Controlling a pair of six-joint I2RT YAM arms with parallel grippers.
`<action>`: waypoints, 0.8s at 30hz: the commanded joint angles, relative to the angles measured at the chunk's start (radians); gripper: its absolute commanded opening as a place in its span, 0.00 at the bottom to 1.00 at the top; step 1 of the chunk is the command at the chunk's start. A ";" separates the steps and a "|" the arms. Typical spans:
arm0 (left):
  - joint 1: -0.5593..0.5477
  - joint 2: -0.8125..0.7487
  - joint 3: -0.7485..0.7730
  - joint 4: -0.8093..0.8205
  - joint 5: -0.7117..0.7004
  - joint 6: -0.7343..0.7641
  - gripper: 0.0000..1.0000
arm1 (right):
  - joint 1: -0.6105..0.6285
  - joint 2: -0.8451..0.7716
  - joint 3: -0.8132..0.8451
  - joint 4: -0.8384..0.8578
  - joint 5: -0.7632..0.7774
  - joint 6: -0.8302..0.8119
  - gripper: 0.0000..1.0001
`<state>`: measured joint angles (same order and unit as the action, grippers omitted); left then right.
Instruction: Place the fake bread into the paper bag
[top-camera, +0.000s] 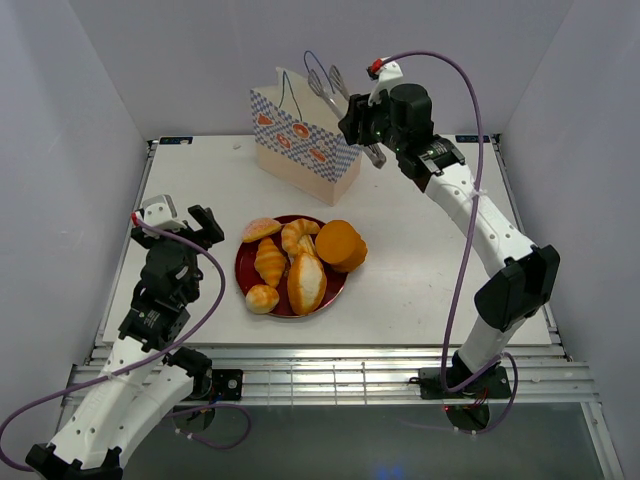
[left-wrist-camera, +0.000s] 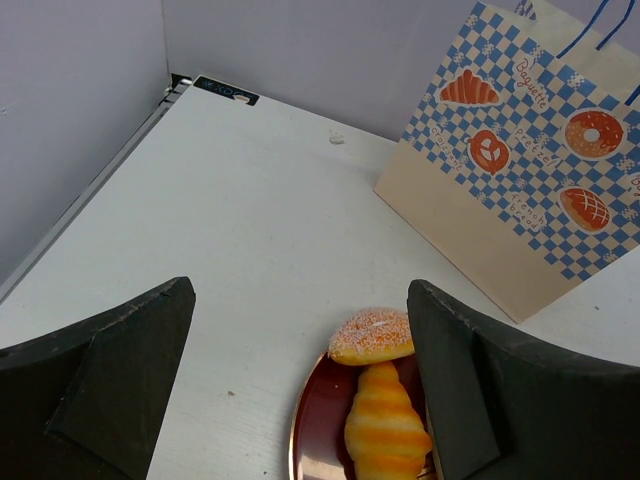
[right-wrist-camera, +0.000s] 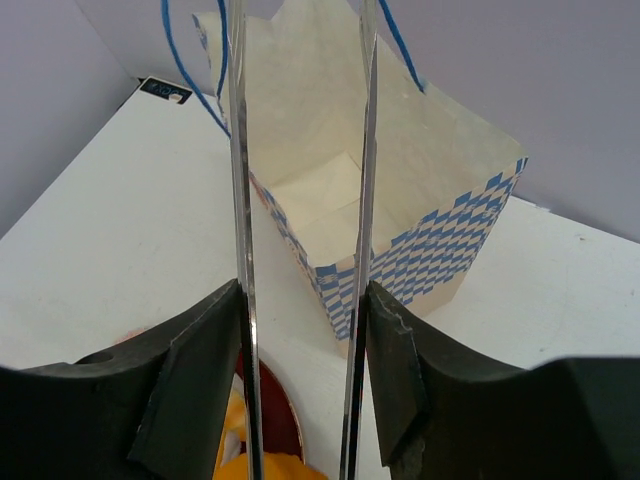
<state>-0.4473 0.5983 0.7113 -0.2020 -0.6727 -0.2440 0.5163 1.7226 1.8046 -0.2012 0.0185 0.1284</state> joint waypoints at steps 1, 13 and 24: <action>-0.004 -0.011 -0.012 0.015 -0.007 0.000 0.98 | -0.006 -0.092 0.033 -0.006 -0.051 0.001 0.56; -0.004 0.003 -0.016 0.016 -0.030 0.000 0.98 | 0.073 -0.366 -0.362 -0.011 -0.172 0.025 0.56; -0.005 0.020 -0.016 0.010 -0.038 -0.012 0.98 | 0.408 -0.754 -0.870 -0.001 -0.074 0.083 0.56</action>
<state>-0.4473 0.6106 0.6983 -0.1989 -0.7006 -0.2481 0.8619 1.0676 0.9588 -0.2501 -0.0803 0.1833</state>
